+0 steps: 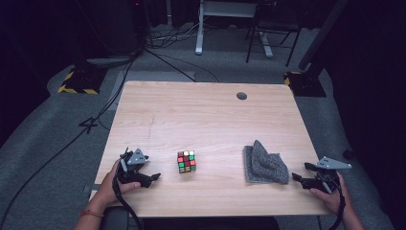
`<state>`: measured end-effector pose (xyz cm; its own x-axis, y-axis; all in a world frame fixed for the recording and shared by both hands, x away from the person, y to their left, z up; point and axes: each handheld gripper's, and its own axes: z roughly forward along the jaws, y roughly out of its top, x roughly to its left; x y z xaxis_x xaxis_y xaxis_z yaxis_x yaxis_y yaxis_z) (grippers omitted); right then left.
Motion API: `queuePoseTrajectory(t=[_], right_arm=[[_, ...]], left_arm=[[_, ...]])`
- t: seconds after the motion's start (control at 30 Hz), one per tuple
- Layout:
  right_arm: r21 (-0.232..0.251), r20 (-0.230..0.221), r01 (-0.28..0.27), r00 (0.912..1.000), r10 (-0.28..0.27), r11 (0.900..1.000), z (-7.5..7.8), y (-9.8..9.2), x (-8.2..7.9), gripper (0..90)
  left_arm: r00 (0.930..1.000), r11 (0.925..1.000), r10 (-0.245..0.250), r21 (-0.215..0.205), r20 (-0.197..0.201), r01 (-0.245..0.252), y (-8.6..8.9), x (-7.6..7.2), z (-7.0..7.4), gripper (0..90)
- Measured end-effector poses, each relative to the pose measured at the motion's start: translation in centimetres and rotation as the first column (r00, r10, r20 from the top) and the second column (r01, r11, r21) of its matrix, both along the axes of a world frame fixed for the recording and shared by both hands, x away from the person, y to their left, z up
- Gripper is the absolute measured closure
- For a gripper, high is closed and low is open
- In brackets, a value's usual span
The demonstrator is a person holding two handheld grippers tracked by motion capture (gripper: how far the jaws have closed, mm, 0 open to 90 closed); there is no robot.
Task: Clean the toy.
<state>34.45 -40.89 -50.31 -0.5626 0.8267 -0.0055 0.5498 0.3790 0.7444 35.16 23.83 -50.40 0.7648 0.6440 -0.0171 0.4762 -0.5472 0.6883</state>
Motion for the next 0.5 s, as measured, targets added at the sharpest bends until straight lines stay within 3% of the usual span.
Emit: queuePoseTrajectory(t=[0.5], right_arm=[[0.001,-0.001,0.004,1.0000,-0.004,1.000,0.00,0.06,0.06,23.1]], left_arm=[[1.0000,1.0000,0.001,-0.003,-0.002,-0.001,0.03,-0.02,-0.01,15.0]])
